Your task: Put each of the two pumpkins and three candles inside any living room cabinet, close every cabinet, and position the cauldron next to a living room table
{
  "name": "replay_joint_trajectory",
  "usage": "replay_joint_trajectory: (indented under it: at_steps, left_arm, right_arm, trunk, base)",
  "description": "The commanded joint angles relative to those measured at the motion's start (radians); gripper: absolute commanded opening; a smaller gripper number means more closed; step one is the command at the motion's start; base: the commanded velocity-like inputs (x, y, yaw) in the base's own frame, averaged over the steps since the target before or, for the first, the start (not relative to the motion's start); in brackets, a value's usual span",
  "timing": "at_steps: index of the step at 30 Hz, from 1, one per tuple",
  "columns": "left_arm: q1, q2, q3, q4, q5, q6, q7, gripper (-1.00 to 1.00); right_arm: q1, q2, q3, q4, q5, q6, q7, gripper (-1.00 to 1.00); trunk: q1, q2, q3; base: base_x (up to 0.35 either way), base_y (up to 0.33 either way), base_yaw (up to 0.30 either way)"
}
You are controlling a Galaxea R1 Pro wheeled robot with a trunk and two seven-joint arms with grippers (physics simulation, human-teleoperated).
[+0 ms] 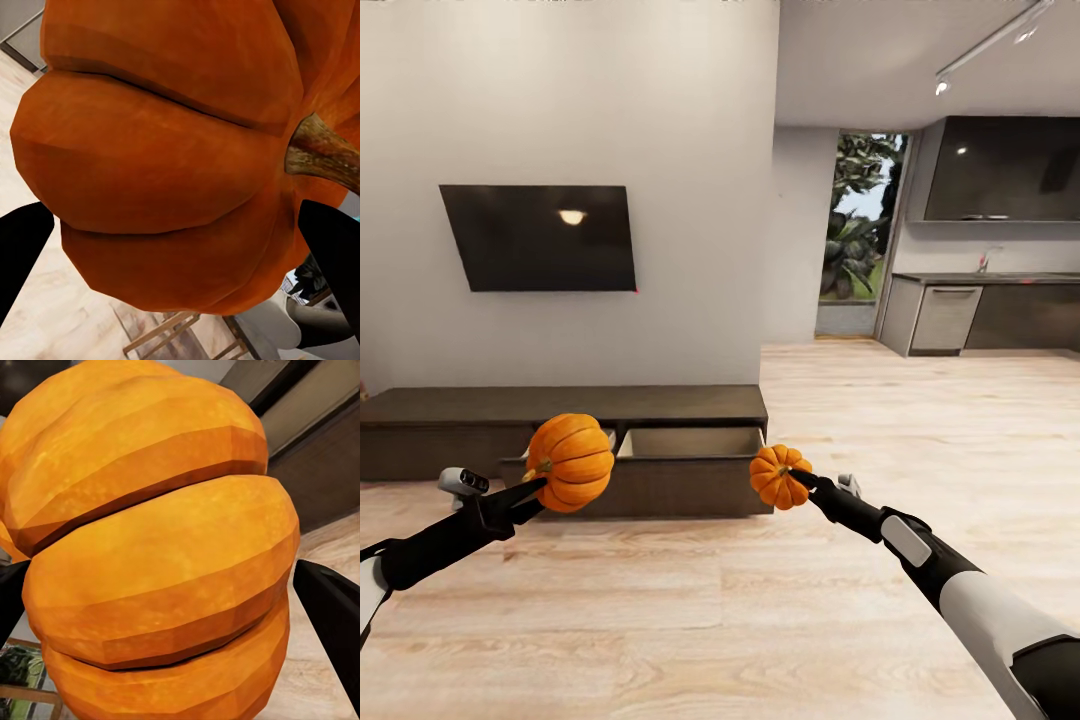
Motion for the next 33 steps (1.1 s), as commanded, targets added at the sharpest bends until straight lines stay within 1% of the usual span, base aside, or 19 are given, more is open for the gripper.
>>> replay_joint_trajectory:
  at_steps: [1,14,24,33]
  left_arm:
    - [-0.001,0.0,0.0,0.0,0.0,0.004,-0.001,-1.0]
    - [-0.001,0.0,0.0,0.0,0.001,0.004,-0.001,-1.0]
    - [-0.001,0.001,0.002,0.015,0.0,0.004,-0.001,-1.0]
    - [-0.001,0.002,0.003,0.018,-0.002,0.004,-0.001,-1.0]
  right_arm:
    - [-0.001,-0.001,0.004,0.0,-0.009,0.005,0.0,-1.0]
    - [-0.001,-0.001,0.004,0.0,-0.009,0.005,0.001,-1.0]
    - [-0.001,-0.001,0.004,0.0,-0.009,0.005,0.0,-1.0]
    - [-0.001,-0.001,0.004,-0.001,-0.009,0.005,0.0,-1.0]
  trunk:
    - [-0.004,0.007,0.002]
    - [-0.054,0.098,0.043]
    - [-0.054,0.098,0.043]
    - [-0.054,0.098,0.043]
  base:
    - [0.0,0.0,0.0]
    - [0.0,0.0,0.0]
    - [0.024,0.003,0.0]
    - [0.305,0.005,0.0]
